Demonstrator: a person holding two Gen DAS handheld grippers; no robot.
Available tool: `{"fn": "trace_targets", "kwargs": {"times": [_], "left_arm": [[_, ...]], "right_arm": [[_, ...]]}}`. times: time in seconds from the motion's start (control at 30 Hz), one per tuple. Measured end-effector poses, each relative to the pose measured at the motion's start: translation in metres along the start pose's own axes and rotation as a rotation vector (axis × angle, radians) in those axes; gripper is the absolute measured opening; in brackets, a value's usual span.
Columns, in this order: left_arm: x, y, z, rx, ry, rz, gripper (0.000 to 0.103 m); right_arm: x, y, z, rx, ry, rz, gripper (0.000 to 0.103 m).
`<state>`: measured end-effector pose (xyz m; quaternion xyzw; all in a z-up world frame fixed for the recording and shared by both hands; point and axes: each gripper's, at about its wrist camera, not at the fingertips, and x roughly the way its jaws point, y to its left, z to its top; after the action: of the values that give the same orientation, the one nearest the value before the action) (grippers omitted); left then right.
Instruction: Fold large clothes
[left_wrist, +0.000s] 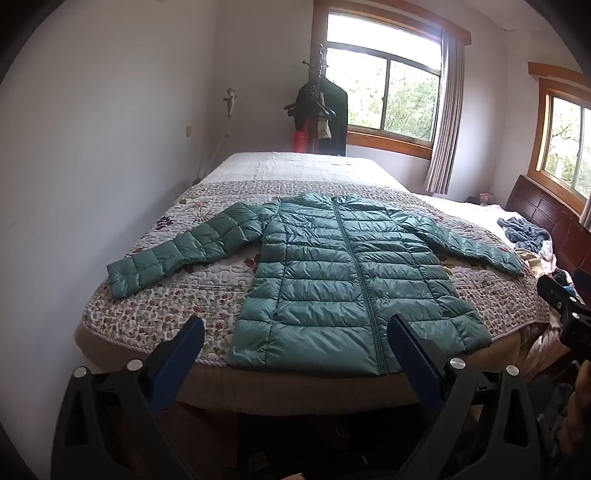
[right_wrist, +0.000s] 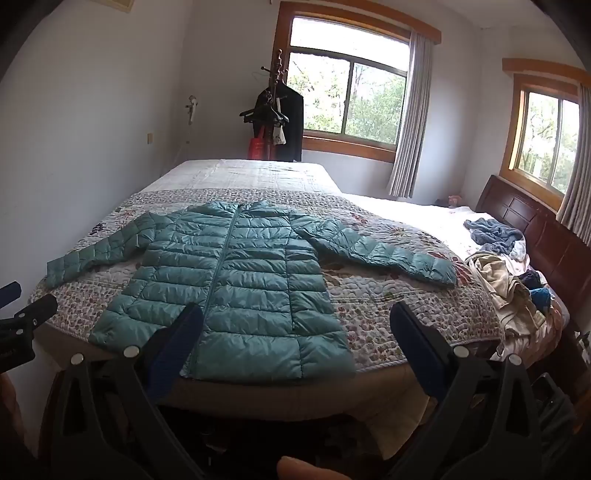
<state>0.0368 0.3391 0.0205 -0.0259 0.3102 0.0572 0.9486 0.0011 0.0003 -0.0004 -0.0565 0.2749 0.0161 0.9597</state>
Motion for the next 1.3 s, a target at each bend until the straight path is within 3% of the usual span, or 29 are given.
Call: {"fn": "trace_targets", "kwargs": {"times": [1.3], "left_arm": [[0.0,-0.001,0.0,-0.004,-0.004,-0.006,0.099]], "right_arm": [[0.001,-0.007,0.002,0.003,-0.013,-0.002,0.1]]}}
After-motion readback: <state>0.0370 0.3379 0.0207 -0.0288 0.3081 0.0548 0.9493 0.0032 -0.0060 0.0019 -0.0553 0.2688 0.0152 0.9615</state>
